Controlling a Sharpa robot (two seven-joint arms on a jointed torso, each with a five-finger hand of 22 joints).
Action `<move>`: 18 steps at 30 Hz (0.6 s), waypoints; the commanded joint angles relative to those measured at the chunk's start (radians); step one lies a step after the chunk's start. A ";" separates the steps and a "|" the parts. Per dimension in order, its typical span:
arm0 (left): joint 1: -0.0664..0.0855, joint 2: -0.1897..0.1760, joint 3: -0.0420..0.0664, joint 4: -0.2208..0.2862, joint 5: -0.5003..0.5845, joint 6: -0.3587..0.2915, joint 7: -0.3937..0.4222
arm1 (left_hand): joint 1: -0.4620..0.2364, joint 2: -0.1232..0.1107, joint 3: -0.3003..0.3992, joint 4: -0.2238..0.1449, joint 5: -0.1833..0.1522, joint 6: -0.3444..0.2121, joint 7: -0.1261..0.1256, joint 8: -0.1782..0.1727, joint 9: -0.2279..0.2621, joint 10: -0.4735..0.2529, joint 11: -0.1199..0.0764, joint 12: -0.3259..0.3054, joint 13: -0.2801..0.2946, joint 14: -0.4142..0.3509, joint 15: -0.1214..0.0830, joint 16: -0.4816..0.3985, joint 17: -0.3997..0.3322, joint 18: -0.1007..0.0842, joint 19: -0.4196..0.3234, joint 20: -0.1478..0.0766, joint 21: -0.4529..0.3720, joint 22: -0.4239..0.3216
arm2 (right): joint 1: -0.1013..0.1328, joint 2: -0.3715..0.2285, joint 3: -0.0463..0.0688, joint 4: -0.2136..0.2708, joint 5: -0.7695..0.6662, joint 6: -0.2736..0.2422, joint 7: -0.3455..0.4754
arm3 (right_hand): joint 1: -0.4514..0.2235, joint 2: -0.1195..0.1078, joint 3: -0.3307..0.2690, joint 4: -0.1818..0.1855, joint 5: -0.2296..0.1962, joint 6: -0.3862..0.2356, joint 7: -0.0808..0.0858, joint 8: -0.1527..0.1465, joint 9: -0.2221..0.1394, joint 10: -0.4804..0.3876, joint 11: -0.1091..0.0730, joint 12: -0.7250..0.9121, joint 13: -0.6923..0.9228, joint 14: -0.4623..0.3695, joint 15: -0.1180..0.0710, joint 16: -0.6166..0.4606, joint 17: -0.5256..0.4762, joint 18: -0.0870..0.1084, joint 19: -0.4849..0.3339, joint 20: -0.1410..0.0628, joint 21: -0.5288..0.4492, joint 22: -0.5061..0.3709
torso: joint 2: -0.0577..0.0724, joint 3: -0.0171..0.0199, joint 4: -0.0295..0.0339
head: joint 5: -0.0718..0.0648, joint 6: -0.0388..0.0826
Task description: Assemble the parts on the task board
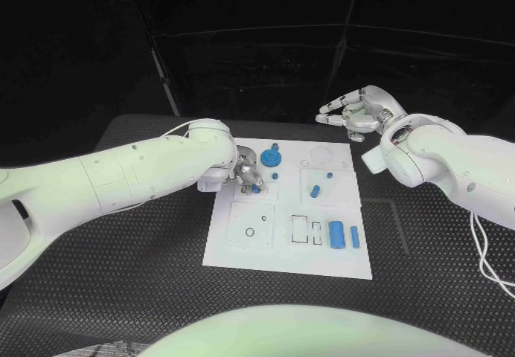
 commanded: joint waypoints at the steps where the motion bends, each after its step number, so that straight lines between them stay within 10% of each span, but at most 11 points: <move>1: -0.009 -0.004 -0.007 0.001 0.001 0.043 -0.012 | -0.018 -0.006 0.083 -0.088 0.002 0.026 -0.014 0.004 -0.003 0.008 -0.002 0.003 0.001 0.107 -0.007 0.003 0.263 -0.001 0.006 0.001 0.004 0.118 | 0.002 0.000 0.001 0.001 -0.002 0.004 0.004 | -0.009 0.005 -0.004 0.000 0.002 -0.006 -0.002 0.004 -0.001 -0.003 -0.004 0.001 0.001 0.075 -0.008 -0.004 0.120 -0.002 0.003 -0.005 -0.006 0.000 | -0.001 -0.0002 0.0006 | 0.001 0.001; 18: -0.009 -0.001 -0.007 -0.012 0.001 0.038 -0.012 | -0.082 -0.013 0.051 -0.061 0.001 0.034 -0.016 -0.003 -0.013 0.011 -0.004 0.001 0.003 0.107 -0.008 0.003 0.263 -0.001 0.007 -0.001 0.002 0.121 | 0.002 0.000 0.001 0.000 -0.002 0.004 0.004 | -0.009 0.005 -0.004 0.000 0.002 -0.006 -0.002 0.004 -0.001 -0.003 -0.004 0.001 0.001 0.075 -0.008 -0.004 0.120 -0.002 0.003 -0.005 -0.006 0.000 | 0.001 -0.0002 -0.0012 | 0.003 0.006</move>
